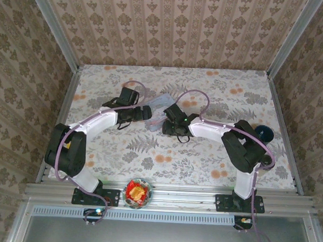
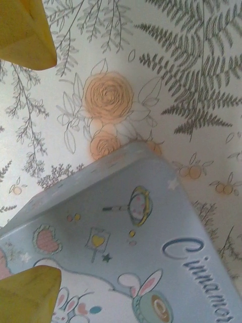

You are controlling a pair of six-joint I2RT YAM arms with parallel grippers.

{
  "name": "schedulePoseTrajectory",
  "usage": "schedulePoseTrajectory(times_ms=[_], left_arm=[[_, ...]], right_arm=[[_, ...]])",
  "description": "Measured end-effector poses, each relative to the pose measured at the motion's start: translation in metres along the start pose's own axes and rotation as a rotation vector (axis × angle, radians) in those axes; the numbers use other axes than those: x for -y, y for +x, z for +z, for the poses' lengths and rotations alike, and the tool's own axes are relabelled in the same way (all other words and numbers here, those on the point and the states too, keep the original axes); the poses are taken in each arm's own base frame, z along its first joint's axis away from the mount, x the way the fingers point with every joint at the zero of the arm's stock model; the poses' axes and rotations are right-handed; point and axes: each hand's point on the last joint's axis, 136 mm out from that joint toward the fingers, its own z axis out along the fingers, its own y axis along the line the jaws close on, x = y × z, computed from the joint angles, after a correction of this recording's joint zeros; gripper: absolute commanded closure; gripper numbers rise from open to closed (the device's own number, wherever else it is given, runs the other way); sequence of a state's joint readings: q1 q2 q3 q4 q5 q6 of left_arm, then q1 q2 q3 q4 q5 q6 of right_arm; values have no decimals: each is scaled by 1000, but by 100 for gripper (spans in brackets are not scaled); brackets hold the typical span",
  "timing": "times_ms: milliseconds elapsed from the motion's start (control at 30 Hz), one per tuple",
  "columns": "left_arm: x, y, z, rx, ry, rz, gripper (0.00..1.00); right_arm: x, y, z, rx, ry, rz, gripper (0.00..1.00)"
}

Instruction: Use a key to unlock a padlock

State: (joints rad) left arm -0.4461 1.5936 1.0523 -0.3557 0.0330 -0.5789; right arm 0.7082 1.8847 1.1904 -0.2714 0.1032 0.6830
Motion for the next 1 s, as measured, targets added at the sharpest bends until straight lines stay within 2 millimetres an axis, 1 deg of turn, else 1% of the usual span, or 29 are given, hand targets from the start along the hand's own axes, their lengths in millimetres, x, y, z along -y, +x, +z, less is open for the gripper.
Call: schedulePoseTrajectory(times_ms=[133, 233, 367, 567, 700, 800, 1000], left_arm=[[-10, -7, 0, 11, -13, -24, 0], [-12, -7, 2, 11, -16, -29, 0], [-9, -6, 4, 2, 1, -30, 0], [-1, -6, 5, 11, 19, -18, 0], [4, -3, 5, 11, 14, -1, 0], [2, -2, 6, 13, -1, 1, 0], [5, 8, 12, -8, -19, 28, 0]], right_arm=[[3, 3, 3, -9, 23, -11, 49], [6, 6, 7, -18, 47, -23, 49], [9, 11, 13, -32, 80, -51, 50], [8, 9, 15, -29, 105, -83, 52], [10, 9, 16, -26, 117, -96, 58], [12, 9, 15, -24, 128, -98, 68], [11, 8, 15, -17, 125, -91, 81]])
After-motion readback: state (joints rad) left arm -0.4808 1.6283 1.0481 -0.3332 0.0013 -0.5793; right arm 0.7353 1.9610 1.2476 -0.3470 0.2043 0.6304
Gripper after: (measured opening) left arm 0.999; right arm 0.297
